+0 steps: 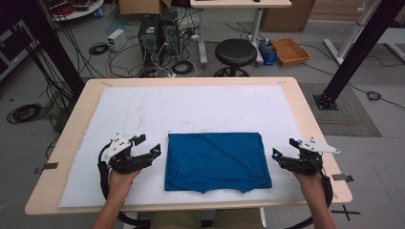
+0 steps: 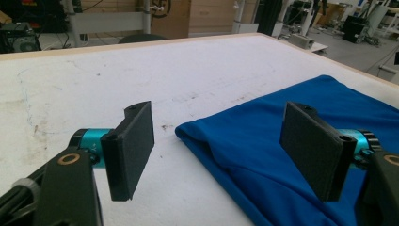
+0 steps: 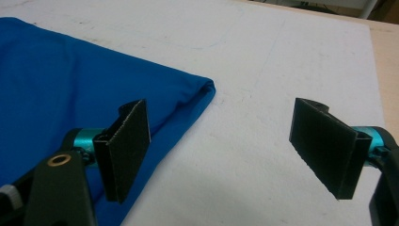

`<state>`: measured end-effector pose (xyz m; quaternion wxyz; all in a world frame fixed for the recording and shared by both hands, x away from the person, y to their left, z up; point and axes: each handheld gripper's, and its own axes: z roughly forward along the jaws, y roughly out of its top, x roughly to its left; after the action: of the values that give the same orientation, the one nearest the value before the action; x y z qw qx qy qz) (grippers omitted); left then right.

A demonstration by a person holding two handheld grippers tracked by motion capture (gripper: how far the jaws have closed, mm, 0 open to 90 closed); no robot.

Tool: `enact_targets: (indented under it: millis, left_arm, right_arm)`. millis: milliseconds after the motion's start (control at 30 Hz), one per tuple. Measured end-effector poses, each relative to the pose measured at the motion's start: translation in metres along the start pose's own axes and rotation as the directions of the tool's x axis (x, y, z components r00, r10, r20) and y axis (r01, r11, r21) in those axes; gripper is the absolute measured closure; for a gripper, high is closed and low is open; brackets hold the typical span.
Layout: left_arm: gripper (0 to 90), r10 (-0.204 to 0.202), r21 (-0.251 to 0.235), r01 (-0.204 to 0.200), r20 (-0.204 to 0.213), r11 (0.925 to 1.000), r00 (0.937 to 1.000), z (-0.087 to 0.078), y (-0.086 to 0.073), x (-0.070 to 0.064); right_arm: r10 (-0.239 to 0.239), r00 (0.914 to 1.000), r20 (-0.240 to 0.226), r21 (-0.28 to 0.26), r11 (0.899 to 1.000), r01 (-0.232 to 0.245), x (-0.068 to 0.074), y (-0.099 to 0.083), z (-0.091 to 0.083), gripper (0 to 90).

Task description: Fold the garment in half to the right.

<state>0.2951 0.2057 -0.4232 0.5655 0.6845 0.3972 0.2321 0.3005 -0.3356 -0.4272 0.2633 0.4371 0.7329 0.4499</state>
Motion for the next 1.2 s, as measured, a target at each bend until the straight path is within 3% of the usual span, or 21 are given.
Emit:
enact_targets:
  millis: [400, 500, 567, 667, 833, 1033, 1100, 1167, 1200]
  left_arm:
    - [26.6, 0.002, 0.005, -0.002, 0.000, 1.0000, 1.0000, 0.001, 0.000, -0.005]
    - [26.6, 0.001, 0.032, -0.001, -0.001, 0.9995, 1.0000, 0.002, -0.001, -0.008]
    - [26.5, -0.014, 0.081, 0.014, -0.002, 0.9966, 0.9999, 0.002, -0.001, -0.012]
    - [26.6, -0.028, 0.192, 0.030, -0.011, 0.9810, 0.9995, 0.004, -0.005, -0.021]
    - [26.5, -0.074, 0.261, 0.079, -0.029, 0.9621, 0.9968, 0.007, -0.012, -0.038]
    - [26.6, -0.012, 0.344, 0.024, -0.037, 0.9388, 0.9992, 0.012, -0.021, -0.064]
    - [27.1, 0.025, 0.387, 0.003, -0.068, 0.9219, 0.9973, 0.015, -0.025, -0.068]
    - [29.0, 0.024, 0.421, 0.012, -0.080, 0.9069, 0.9965, 0.017, -0.031, -0.070]
    - [33.2, 0.038, 0.423, 0.003, -0.089, 0.9059, 0.9953, 0.016, -0.035, -0.073]
  right_arm:
    - [0.007, 1.0000, -0.004, -0.014, 1.000, -0.007, -0.003, -0.001, -0.006, 20.5]
    - [0.017, 0.9999, 0.000, -0.015, 1.000, -0.017, -0.005, -0.002, -0.005, 20.5]
    - [0.017, 0.9999, 0.000, -0.011, 1.000, -0.017, -0.004, -0.002, -0.004, 20.5]
    - [0.009, 1.0000, -0.004, -0.013, 1.000, -0.009, -0.002, -0.001, -0.004, 20.5]
    - [0.008, 0.9999, -0.010, -0.013, 1.000, -0.008, 0.000, 0.000, -0.003, 20.5]
    - [0.012, 0.9998, -0.017, -0.010, 1.000, -0.012, 0.000, 0.000, 0.000, 20.5]
    - [0.006, 0.9997, -0.022, -0.010, 1.000, -0.006, 0.001, 0.001, 0.001, 20.5]
    - [-0.001, 0.9997, -0.026, -0.008, 1.000, 0.001, 0.003, 0.001, 0.001, 20.5]
    - [-0.003, 0.9996, -0.027, -0.008, 1.000, 0.003, 0.004, 0.002, 0.002, 20.5]
